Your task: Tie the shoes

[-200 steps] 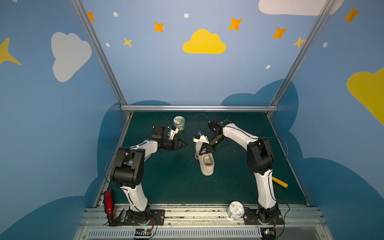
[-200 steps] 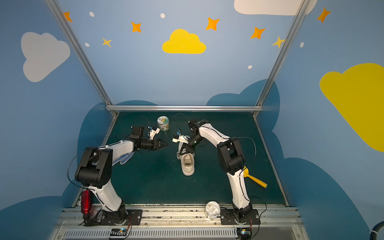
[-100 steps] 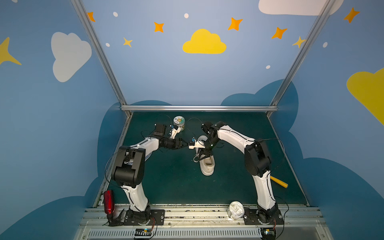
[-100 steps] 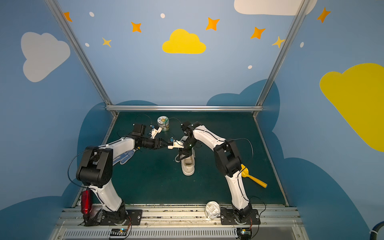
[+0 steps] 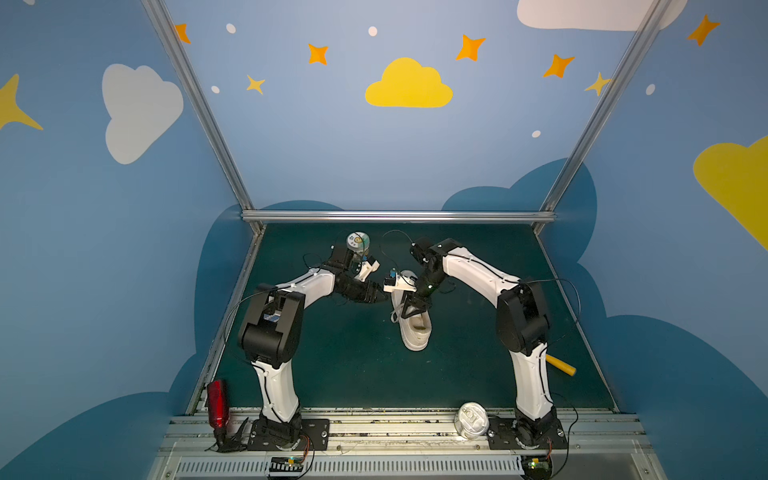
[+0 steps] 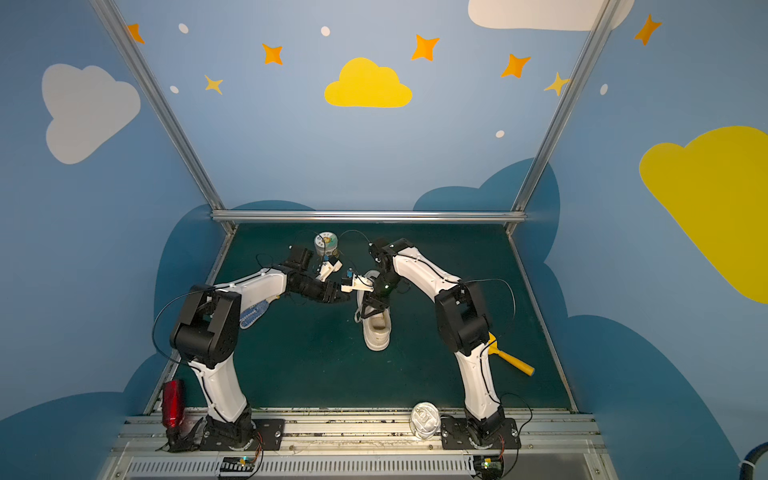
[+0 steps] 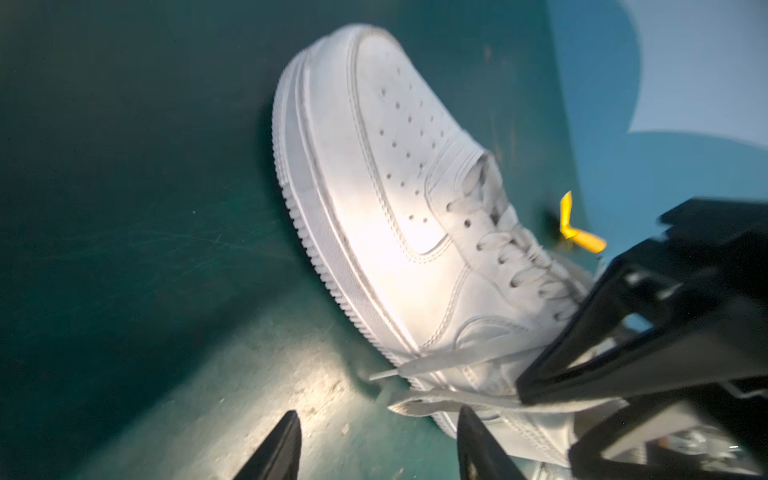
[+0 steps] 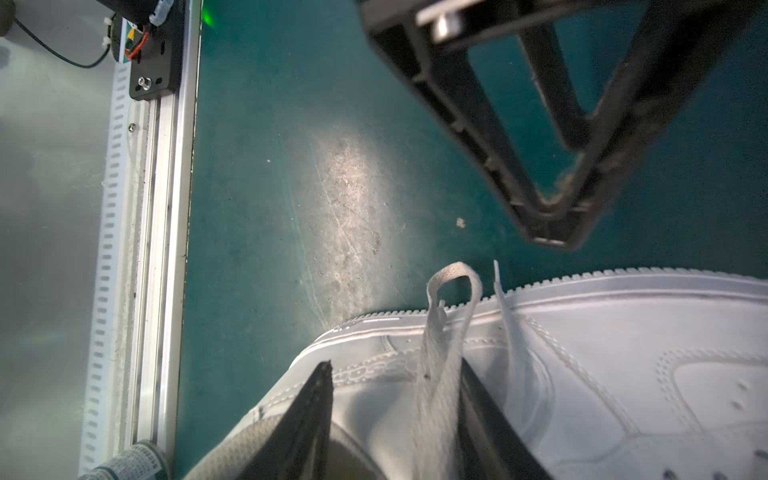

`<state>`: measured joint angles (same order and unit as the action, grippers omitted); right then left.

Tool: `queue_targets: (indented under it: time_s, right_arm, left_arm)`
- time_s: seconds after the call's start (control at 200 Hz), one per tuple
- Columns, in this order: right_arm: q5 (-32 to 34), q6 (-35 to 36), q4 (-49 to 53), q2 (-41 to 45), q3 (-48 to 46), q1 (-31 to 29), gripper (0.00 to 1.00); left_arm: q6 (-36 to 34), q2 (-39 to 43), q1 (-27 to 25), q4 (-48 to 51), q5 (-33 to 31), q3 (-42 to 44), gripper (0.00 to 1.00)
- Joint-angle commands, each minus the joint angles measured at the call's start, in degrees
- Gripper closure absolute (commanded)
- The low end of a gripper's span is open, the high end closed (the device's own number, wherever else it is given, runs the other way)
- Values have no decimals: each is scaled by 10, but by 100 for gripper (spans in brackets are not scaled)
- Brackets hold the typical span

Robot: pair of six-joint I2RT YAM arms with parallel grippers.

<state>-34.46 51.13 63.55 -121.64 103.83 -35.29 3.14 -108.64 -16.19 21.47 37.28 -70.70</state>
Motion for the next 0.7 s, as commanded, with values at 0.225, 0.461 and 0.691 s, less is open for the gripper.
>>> queue_targets:
  time_s: [0.225, 0.461, 0.691]
  right_arm:
    - [-30, -3, 33, 33, 17, 10, 50]
    - [-50, 6, 17, 51, 16, 12, 48]
    - [-2, -19, 19, 34, 35, 6, 44]
  left_arm:
    - [-111, 10, 1, 89, -76, -52, 39]
    - [-205, -12, -5, 148, -66, -96, 39]
    - [-234, -11, 0, 129, -52, -79, 40]
